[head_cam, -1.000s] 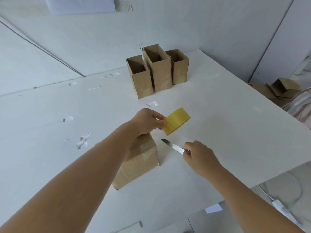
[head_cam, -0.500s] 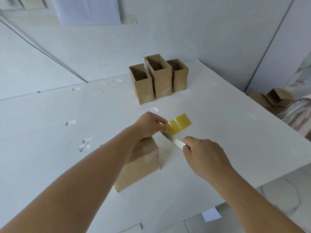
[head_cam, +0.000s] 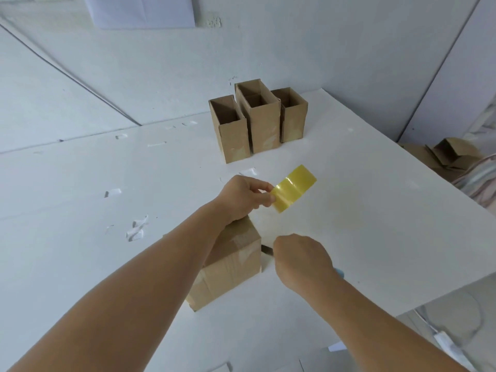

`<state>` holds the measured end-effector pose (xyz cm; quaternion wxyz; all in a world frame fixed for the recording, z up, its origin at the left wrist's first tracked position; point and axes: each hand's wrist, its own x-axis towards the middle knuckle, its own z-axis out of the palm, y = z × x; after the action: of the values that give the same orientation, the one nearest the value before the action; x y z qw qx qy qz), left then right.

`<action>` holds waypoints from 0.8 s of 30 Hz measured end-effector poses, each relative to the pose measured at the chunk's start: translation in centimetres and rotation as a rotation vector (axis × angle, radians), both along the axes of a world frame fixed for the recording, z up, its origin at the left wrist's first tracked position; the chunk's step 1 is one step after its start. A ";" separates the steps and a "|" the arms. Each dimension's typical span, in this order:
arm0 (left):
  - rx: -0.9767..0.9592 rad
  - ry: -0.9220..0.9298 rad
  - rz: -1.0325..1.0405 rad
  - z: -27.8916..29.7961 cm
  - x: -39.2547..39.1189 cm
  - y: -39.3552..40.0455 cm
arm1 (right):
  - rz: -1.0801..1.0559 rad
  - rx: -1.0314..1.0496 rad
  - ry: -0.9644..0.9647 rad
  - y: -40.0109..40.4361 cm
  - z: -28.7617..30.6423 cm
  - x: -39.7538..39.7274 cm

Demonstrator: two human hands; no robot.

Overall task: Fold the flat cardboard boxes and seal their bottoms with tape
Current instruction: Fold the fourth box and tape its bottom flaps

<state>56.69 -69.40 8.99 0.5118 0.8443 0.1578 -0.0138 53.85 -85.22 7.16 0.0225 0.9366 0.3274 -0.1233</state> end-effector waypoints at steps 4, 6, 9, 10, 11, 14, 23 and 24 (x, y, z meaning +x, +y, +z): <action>-0.039 0.011 0.032 -0.1 0.1 0.4 | -0.132 0.084 -0.007 -1.2 -4.0 2.1; -0.046 0.026 0.015 0.0 0.2 0.1 | -0.167 0.098 0.009 -1.6 -5.7 2.7; -0.023 0.053 0.021 -0.1 0.4 -0.1 | -0.205 0.214 0.026 -1.9 -7.5 3.3; -0.022 0.064 0.027 0.0 0.4 -0.1 | -0.252 0.334 0.090 -1.7 -7.4 3.3; -0.024 0.069 0.030 0.0 0.4 -0.1 | -0.312 0.487 0.193 -1.4 -6.8 3.2; -0.023 0.077 0.030 0.1 0.3 -0.3 | -0.473 0.924 0.574 0.0 -4.6 2.7; -0.043 0.142 -0.027 0.5 0.3 -0.1 | -0.847 1.395 1.071 4.1 -3.2 1.6; -0.051 0.145 -0.029 0.5 0.3 -0.1 | -0.865 1.407 1.055 4.2 -3.3 1.5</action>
<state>57.01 -69.45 9.48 0.5202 0.8300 0.1820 -0.0862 55.37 -80.99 3.83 -0.7373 0.6002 -0.0773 -0.3004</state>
